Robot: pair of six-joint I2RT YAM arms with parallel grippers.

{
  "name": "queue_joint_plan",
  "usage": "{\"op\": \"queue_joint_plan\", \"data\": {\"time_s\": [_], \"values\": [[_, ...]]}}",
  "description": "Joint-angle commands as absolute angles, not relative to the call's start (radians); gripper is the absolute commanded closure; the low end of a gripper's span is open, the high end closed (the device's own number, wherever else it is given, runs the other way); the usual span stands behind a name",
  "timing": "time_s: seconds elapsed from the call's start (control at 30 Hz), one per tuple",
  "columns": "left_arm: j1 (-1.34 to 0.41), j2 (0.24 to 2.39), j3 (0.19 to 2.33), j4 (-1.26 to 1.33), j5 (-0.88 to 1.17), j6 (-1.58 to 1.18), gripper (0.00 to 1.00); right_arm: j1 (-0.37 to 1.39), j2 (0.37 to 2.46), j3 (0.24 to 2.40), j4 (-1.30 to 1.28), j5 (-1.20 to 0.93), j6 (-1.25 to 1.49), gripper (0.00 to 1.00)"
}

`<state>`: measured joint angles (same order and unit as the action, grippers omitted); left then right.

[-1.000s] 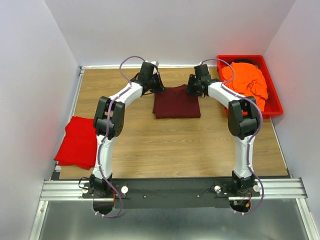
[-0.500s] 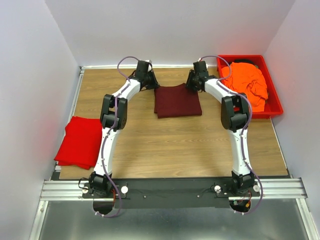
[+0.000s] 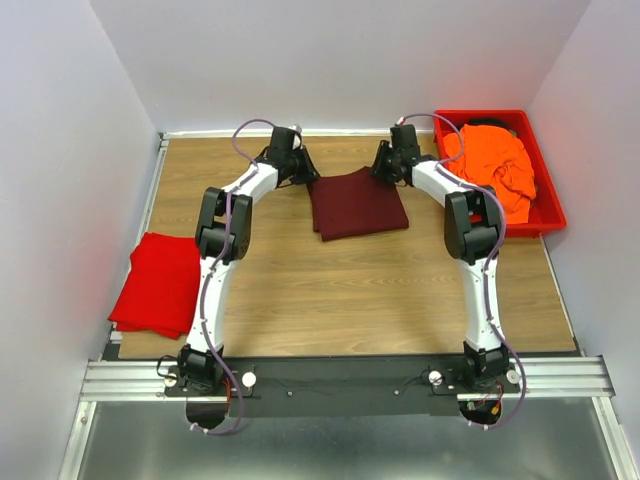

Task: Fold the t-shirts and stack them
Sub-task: Fold the tshirt

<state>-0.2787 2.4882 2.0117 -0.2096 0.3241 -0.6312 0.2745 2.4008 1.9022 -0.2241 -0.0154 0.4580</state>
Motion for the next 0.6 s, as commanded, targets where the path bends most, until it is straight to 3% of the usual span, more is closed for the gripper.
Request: {"op": "queue_joint_plan", "data": {"time_s": [0.0, 0.3, 0.57], "values": [[-0.273, 2.413, 1.915, -0.204, 0.351, -0.626, 0.77, 0.275, 2.381, 1.76, -0.302, -0.055, 0.448, 0.5], [-0.313, 2.166, 1.415, -0.028, 0.356, -0.673, 0.77, 0.291, 2.136, 1.419, -0.299, -0.026, 0.508, 0.52], [-0.351, 1.889, 1.1, 0.037, 0.351, -0.657, 0.77, 0.42, 1.783, 0.915, -0.219, -0.038, 0.635, 0.49]]}}
